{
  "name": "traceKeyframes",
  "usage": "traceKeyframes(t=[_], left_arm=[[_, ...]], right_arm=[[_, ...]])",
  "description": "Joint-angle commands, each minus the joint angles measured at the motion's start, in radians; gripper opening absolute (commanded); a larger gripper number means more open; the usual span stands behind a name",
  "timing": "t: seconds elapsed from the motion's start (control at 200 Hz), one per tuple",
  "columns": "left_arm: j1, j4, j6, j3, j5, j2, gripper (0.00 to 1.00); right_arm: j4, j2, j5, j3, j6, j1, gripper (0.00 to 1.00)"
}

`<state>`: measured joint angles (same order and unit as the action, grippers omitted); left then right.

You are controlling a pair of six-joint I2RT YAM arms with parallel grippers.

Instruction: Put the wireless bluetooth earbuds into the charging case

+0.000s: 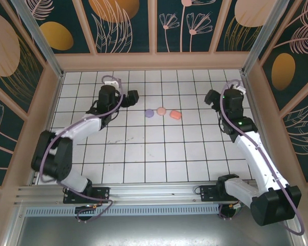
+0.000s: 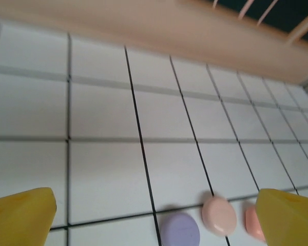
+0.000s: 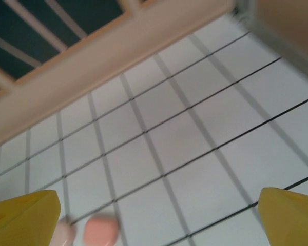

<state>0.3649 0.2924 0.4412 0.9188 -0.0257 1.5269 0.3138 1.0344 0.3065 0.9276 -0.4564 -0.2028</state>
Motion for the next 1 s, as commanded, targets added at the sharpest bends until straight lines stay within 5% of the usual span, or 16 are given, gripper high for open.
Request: traceKeyframes(t=[0.0,0.13,0.54,0.891,0.996], left_arm=[[-0.004,0.165,-0.176,-0.146,0.224,-0.124,0.99],[-0.009,0.485,-0.367,-0.380,0.371,-0.264,0.99],[-0.180,0.765,-0.456,-0.637,0.478,-0.216,0.99],[-0.300,1.017,-0.399,-0.723,0.260,-0.058,0.99],[-0.330,1.069,-0.406,-0.720,0.134,0.001,0.99]], right_arm=[[-0.232,-0.006,0.204,-0.109,0.097,0.043,0.99],[-0.492,0.041,0.224,-0.265,0.194,0.088,0.99],[-1.096,0.371,0.221,-0.524,0.355,0.121,0.99],[-1.604,0.433,0.014,-0.740,0.432,0.141,0.99],[-1.607,0.448,-0.098,-0.742,0.448,0.161,0.99]])
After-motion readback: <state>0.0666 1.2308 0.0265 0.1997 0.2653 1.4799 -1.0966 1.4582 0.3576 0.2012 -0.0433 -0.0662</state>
